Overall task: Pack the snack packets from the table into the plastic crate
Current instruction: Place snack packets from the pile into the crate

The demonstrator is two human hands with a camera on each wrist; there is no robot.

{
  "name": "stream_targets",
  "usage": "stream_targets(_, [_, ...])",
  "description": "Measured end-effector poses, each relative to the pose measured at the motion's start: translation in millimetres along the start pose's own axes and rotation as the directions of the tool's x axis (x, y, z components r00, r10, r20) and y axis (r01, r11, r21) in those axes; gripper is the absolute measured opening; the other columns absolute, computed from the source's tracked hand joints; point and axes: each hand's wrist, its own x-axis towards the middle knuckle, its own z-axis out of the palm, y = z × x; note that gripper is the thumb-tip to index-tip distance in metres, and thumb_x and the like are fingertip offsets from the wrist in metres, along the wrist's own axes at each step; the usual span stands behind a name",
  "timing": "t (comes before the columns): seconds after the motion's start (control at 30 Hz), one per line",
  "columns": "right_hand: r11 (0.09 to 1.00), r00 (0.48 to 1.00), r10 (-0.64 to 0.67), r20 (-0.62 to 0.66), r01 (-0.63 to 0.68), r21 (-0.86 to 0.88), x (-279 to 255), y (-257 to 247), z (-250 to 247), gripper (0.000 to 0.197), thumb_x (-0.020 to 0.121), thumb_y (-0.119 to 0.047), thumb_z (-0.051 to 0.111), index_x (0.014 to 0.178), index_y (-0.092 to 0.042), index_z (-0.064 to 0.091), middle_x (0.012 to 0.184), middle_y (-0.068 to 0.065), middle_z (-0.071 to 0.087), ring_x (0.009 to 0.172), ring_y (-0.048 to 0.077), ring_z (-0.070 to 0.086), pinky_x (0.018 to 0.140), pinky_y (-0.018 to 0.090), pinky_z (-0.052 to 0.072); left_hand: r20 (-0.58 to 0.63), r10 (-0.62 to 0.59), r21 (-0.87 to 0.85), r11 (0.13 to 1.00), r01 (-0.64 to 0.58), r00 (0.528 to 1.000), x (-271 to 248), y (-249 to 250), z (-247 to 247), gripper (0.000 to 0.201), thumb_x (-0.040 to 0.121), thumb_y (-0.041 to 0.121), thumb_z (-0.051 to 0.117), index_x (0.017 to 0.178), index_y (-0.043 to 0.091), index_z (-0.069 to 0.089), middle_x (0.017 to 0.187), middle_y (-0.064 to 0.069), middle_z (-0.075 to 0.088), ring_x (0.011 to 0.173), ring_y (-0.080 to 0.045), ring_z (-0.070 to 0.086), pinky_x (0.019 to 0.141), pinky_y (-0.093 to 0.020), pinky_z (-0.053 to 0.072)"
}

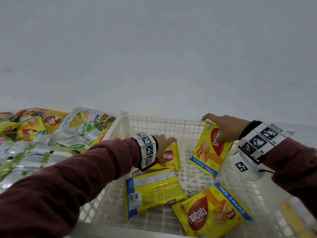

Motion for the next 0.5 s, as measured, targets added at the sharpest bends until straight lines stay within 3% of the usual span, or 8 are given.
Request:
stream_targets(0.1, [1.0,1.0,0.008,-0.002,-0.008,0.013,-0.9,0.5,0.0,0.072,0.079,-0.014,0.068,0.136,-0.03,0.025,0.102,0.005,0.052,0.088,0.025,0.059,0.062,0.026,0.049,0.009,0.03,-0.045,0.999,-0.03,0.999,-6.5,-3.0,-7.6,0.094,0.078,0.027,0.073,0.147,0.036,0.009,0.139,-0.009,0.047,0.119,-0.028,0.052,0.084,-0.032,0.045])
stream_targets(0.2, [1.0,1.0,0.017,-0.012,-0.017,0.017,-1.5,1.7,-0.1,0.069,0.08,-0.013,0.066,0.134,-0.029,0.027,0.098,0.003,0.05,0.084,0.022,0.057,0.056,0.021,0.045,-0.112,0.048,-0.08,0.995,-0.057,0.993,-15.8,-2.6,-21.3,0.077,0.085,0.018,0.065,0.145,0.034,0.019,0.112,-0.014,0.062,0.096,-0.029,0.06,0.071,-0.03,0.043])
stream_targets(0.27, [1.0,1.0,0.021,-0.013,-0.02,0.019,-1.9,1.3,0.0,0.068,0.081,-0.013,0.065,0.134,-0.029,0.026,0.099,0.003,0.05,0.084,0.022,0.057,0.056,0.021,0.045,-0.252,0.027,-0.129,0.99,-0.062,0.967,-25.0,-1.7,-32.1,0.067,0.087,0.017,0.061,0.14,0.027,0.024,0.089,-0.014,0.06,0.084,-0.032,0.059,0.063,-0.029,0.039])
stream_targets(0.33, [1.0,1.0,0.021,-0.014,-0.02,0.02,-2.2,0.6,-0.1,0.067,0.082,-0.013,0.064,0.135,-0.028,0.026,0.098,0.003,0.05,0.083,0.022,0.057,0.055,0.02,0.045,-0.387,-0.011,-0.217,0.973,-0.08,0.922,-30.7,-4.4,-39.7,0.061,0.086,0.016,0.061,0.135,0.022,0.025,0.07,-0.005,0.048,0.065,-0.028,0.054,0.053,-0.028,0.037])
stream_targets(0.4, [1.0,1.0,0.021,-0.014,-0.021,0.021,-3.1,-0.1,-0.1,0.066,0.082,-0.014,0.064,0.135,-0.028,0.026,0.098,0.003,0.05,0.083,0.022,0.056,0.055,0.02,0.045,-0.456,-0.084,-0.365,0.926,-0.1,0.886,-32.1,-8.6,-38.6,0.057,0.086,0.016,0.061,0.129,0.016,0.023,0.072,-0.004,0.047,0.055,-0.024,0.049,0.048,-0.031,0.041])
stream_targets(0.5, [1.0,1.0,0.019,-0.015,-0.019,0.012,-4.3,-0.9,0.1,0.068,0.081,-0.015,0.064,0.136,-0.028,0.025,0.098,0.004,0.051,0.083,0.022,0.057,0.056,0.019,0.044,-0.328,-0.244,-0.56,0.828,0.021,0.913,-35.2,-10.0,-26.2,0.057,0.09,0.019,0.058,0.13,0.009,0.017,0.085,-0.008,0.051,0.051,-0.022,0.054,0.047,-0.031,0.049])
